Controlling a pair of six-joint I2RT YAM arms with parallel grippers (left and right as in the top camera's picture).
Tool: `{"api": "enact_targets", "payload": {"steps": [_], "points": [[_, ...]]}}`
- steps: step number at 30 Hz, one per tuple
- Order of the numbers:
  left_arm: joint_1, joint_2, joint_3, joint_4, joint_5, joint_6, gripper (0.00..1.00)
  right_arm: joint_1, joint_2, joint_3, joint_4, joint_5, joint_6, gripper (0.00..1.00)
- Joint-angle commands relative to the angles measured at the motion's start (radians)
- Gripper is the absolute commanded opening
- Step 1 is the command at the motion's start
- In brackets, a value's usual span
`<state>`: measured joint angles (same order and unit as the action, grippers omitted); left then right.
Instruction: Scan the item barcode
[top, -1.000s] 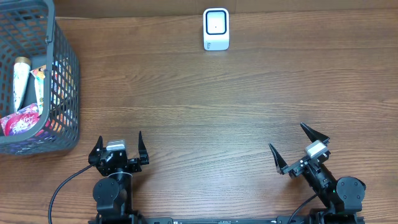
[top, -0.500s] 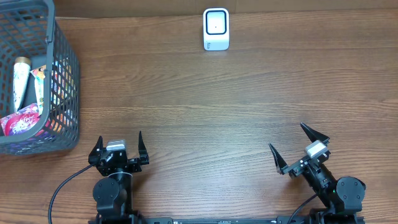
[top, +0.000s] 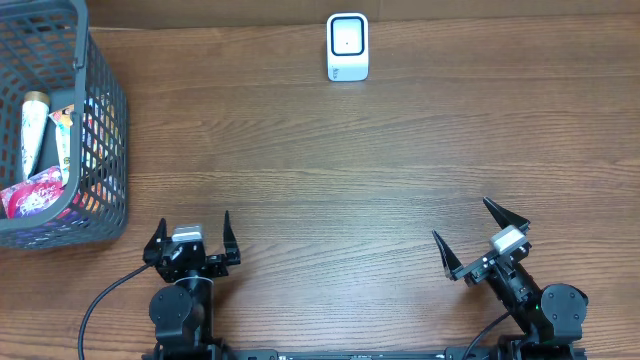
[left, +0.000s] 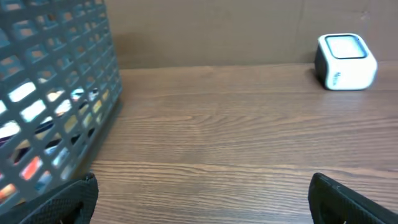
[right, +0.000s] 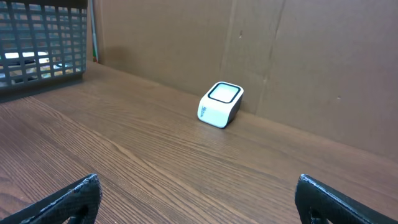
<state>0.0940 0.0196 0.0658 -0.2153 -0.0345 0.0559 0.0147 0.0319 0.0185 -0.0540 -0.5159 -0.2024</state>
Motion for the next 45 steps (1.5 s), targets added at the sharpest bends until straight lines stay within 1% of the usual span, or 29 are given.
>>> {"api": "enact_targets", "payload": {"steps": [1, 5, 7, 8, 9, 15, 17, 20, 24, 29, 31, 32, 34, 35, 38, 39, 42, 45], "points": [[0.008, -0.002, 0.002, -0.004, 0.115, -0.015, 1.0, 0.002, 0.0, -0.011, 0.003, 0.003, 0.009, 1.0], [0.008, -0.002, 0.002, -0.005, 0.121, -0.022, 1.0, 0.002, 0.0, -0.011, 0.003, 0.003, 0.009, 1.0], [0.008, -0.002, 0.002, -0.004, 0.183, -0.072, 1.0, 0.002, 0.0, -0.011, 0.003, 0.003, 0.009, 1.0], [0.008, -0.002, 0.002, 0.002, 0.23, -0.074, 1.0, 0.002, 0.0, -0.011, 0.003, 0.003, 0.009, 1.0], [0.008, -0.002, 0.002, 0.003, 0.238, -0.074, 1.0, 0.002, 0.0, -0.011, 0.003, 0.003, 0.009, 1.0], [0.009, -0.002, 0.002, 0.027, 0.238, -0.08, 1.0, 0.002, 0.0, -0.011, 0.003, 0.003, 0.009, 1.0], [0.008, -0.002, 0.002, 0.018, 0.239, -0.093, 1.0, 0.002, 0.0, -0.011, 0.003, 0.003, 0.009, 1.0], [0.008, -0.002, 0.008, 0.006, 0.237, -0.076, 1.0, 0.002, 0.0, -0.011, 0.003, 0.003, 0.009, 1.0], [0.008, 0.0, 0.079, -0.031, 0.236, -0.052, 1.0, 0.002, 0.0, -0.011, 0.003, 0.003, 0.009, 1.0], [0.009, 0.067, 0.291, -0.128, 0.133, -0.051, 1.0, 0.002, 0.0, -0.011, 0.003, 0.003, 0.009, 1.0], [0.009, 0.126, 0.397, -0.181, 0.088, -0.064, 1.0, 0.002, 0.0, -0.011, 0.003, 0.003, 0.009, 1.0], [0.009, 0.171, 0.466, -0.227, 0.05, -0.097, 1.0, 0.002, 0.0, -0.011, 0.003, 0.003, 0.009, 1.0], [0.009, 0.272, 0.599, -0.327, -0.03, -0.175, 1.0, 0.002, 0.0, -0.011, 0.003, 0.003, 0.009, 1.0], [0.009, 0.317, 0.655, -0.367, -0.05, -0.191, 1.0, 0.002, 0.0, -0.011, 0.003, 0.003, 0.009, 1.0], [0.009, 0.514, 0.878, -0.506, -0.094, -0.203, 1.0, 0.002, 0.0, -0.011, 0.003, 0.003, 0.009, 1.0], [0.009, 0.636, 1.018, -0.591, -0.108, -0.202, 1.0, 0.002, 0.0, -0.011, 0.003, 0.003, 0.009, 1.0], [0.008, 0.829, 1.258, -0.726, -0.074, -0.151, 1.0, 0.002, 0.0, -0.011, 0.003, 0.003, 0.009, 1.0], [0.008, 0.975, 1.446, -0.871, -0.019, -0.14, 1.0, 0.002, 0.0, -0.011, 0.003, 0.003, 0.009, 1.0]]}}
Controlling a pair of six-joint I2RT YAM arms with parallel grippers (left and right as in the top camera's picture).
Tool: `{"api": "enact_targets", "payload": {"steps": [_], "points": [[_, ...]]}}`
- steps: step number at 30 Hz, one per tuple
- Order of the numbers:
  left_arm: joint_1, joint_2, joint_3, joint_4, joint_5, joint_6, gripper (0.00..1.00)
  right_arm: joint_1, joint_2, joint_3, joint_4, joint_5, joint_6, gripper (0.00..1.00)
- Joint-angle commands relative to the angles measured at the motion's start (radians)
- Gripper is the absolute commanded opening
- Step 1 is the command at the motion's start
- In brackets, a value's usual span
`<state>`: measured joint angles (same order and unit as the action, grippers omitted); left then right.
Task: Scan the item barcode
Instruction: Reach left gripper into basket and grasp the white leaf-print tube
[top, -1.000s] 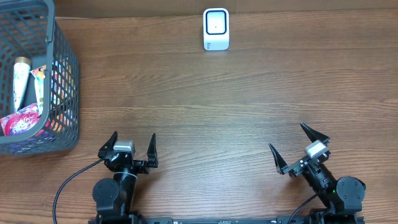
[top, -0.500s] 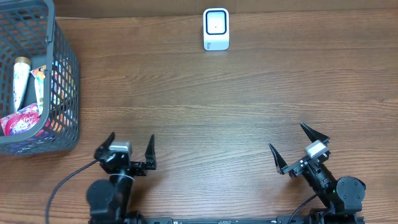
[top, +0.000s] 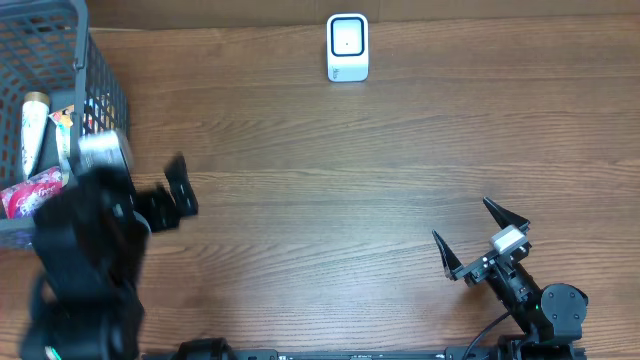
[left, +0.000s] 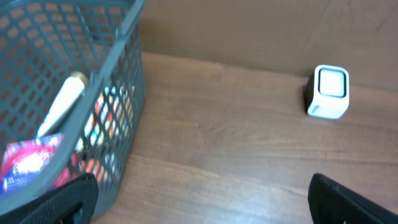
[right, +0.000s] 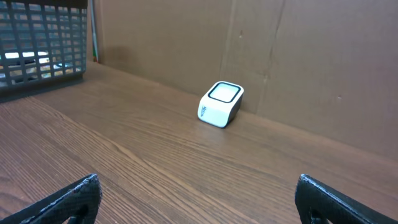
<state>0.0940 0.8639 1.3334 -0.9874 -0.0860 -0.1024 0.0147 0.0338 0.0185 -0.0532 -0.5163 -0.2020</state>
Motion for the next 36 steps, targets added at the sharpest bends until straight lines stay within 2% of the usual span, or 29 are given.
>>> {"api": "enact_targets", "payload": {"steps": [1, 4, 8, 14, 19, 22, 27, 31, 34, 35, 36], "points": [[0.008, 0.167, 0.216, -0.12, 0.031, 0.018, 1.0, 0.002, -0.002, -0.011, 0.002, 0.004, 0.008, 1.0], [0.009, 0.249, 0.277, -0.141, 0.002, 0.019, 1.0, 0.002, -0.002, -0.011, 0.002, 0.004, 0.008, 1.0], [0.067, 0.363, 0.387, -0.194, -0.054, -0.077, 1.0, 0.002, -0.002, -0.011, 0.002, 0.004, 0.008, 1.0], [0.316, 0.586, 0.745, -0.407, 0.054, -0.064, 1.0, 0.002, -0.002, -0.011, 0.002, 0.004, 0.008, 1.0], [0.53, 0.748, 0.982, -0.486, 0.203, -0.033, 1.0, 0.002, -0.002, -0.011, 0.002, 0.004, 0.008, 1.0], [0.618, 0.802, 1.009, -0.474, 0.272, -0.026, 1.0, 0.002, -0.002, -0.011, 0.002, 0.004, 0.008, 1.0], [0.692, 0.893, 1.009, -0.394, 0.183, -0.032, 1.0, 0.002, -0.002, -0.011, 0.002, 0.004, 0.008, 1.0], [0.702, 0.949, 1.009, -0.344, 0.185, -0.021, 1.0, 0.002, -0.002, -0.011, 0.002, 0.004, 0.008, 1.0], [0.69, 0.997, 1.009, -0.272, 0.206, 0.107, 1.0, 0.002, -0.002, -0.011, 0.002, 0.004, 0.008, 1.0], [0.678, 1.03, 1.009, -0.246, 0.205, 0.202, 1.0, 0.002, -0.002, -0.011, 0.002, 0.004, 0.008, 1.0], [0.673, 1.049, 1.009, -0.24, 0.196, 0.237, 1.0, 0.002, -0.002, -0.011, 0.002, 0.004, 0.008, 1.0]]}}
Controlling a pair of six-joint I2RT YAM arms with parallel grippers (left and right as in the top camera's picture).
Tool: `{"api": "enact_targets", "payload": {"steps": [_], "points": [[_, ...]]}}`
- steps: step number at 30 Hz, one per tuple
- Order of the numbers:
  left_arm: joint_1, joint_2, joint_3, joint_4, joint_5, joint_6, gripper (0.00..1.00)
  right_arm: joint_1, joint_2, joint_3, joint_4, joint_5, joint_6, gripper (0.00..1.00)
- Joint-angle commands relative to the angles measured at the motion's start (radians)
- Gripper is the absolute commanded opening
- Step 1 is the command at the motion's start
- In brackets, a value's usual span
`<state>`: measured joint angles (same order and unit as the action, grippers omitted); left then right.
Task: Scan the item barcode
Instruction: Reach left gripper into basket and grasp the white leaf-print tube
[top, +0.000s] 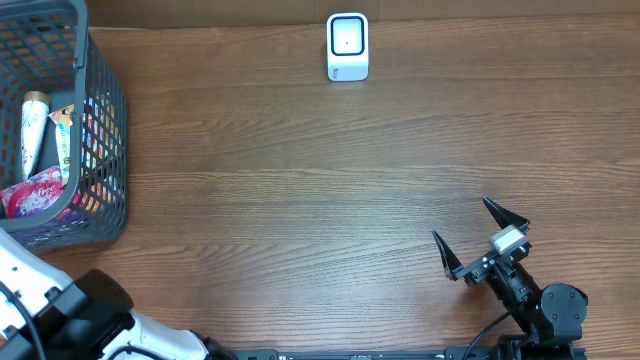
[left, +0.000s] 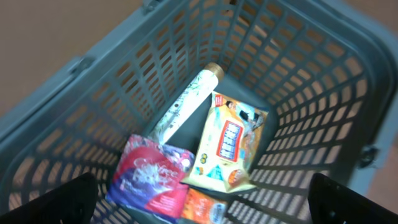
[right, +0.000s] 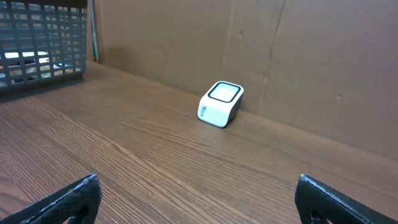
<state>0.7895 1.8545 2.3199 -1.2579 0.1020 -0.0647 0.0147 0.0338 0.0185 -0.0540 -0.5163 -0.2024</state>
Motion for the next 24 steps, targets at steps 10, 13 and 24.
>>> {"api": "enact_targets", "payload": {"steps": [10, 13, 24], "points": [[-0.075, 0.316, 0.022, 0.04, -0.192, 0.336, 1.0, 0.002, -0.002, -0.011, 0.003, 0.004, 0.009, 1.0], [-0.09, 0.378, 0.022, 0.066, -0.238, 0.35, 1.0, 0.002, -0.002, -0.011, 0.003, 0.004, 0.009, 1.0], [-0.13, 0.57, 0.022, 0.176, -0.362, 0.34, 1.0, 0.002, -0.002, -0.011, 0.003, 0.004, 0.009, 1.0]]}}
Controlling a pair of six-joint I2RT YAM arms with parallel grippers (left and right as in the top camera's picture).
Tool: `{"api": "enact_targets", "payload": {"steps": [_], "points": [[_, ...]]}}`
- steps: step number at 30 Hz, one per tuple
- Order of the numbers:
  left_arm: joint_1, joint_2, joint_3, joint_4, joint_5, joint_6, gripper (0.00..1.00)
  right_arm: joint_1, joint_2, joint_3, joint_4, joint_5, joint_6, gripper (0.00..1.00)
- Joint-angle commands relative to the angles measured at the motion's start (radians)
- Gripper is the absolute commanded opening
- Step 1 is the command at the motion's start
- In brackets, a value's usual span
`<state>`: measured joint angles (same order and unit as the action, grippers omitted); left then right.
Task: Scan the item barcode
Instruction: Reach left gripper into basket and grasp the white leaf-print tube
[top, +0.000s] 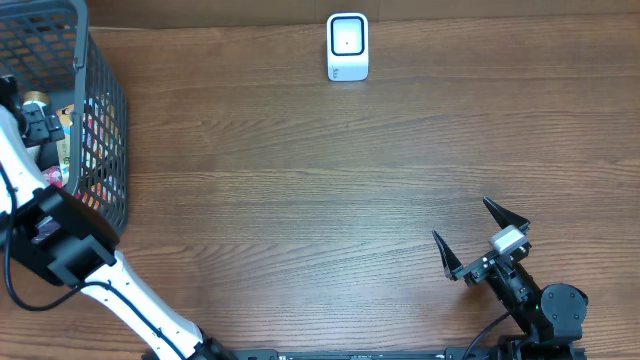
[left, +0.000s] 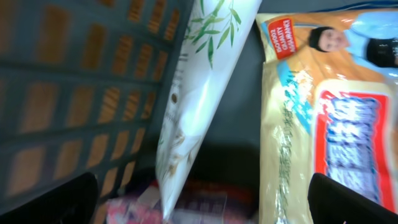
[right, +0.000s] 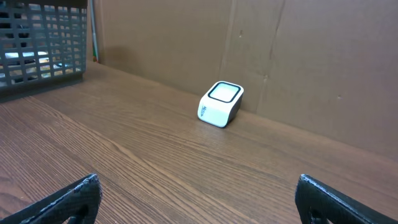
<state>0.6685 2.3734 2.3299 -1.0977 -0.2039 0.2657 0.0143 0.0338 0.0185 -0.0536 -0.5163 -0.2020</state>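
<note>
My left gripper (left: 200, 202) is open, low inside the grey basket (top: 105, 120) at the table's left edge. Its fingertips (left: 53, 198) straddle a white tube with green leaves (left: 199, 93) and a yellow snack packet (left: 323, 130). A red wrapped pack (left: 217, 196) lies between them at the bottom. In the overhead view the left gripper (top: 35, 120) sits over these items and hides most of them. The white barcode scanner (top: 347, 46) stands at the back middle of the table, also in the right wrist view as the scanner (right: 221, 104). My right gripper (top: 480, 240) rests open at the front right.
The basket's mesh wall (left: 74, 93) is close on the left gripper's left side. A brown cardboard wall (right: 298, 62) backs the table behind the scanner. Wooden tabletop (top: 330, 190) stretches between basket and scanner.
My left gripper has come down from above the basket to just over the items inside, so tube and yellow packet now fill its view. The right arm has not moved.
My left gripper first rested open at the front left, facing basket and scanner. Then it was raised beside the basket, then above it looking down on tube, packet and red pack. Now it is down among them, still open. The right gripper stayed put.
</note>
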Motion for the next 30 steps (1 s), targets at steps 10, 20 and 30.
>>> {"api": "enact_targets", "payload": {"steps": [10, 20, 30], "points": [[-0.007, 0.114, 0.012, 0.132, -0.117, -0.099, 1.0, 0.002, -0.002, -0.011, 0.002, 0.004, 0.008, 1.0], [0.013, 0.132, 0.007, 0.188, -0.117, -0.109, 0.97, 0.002, -0.002, -0.011, 0.002, 0.004, 0.008, 1.0], [0.01, 0.223, 0.007, 0.24, -0.118, -0.057, 0.79, 0.002, -0.002, -0.011, 0.002, 0.004, 0.008, 1.0]]}}
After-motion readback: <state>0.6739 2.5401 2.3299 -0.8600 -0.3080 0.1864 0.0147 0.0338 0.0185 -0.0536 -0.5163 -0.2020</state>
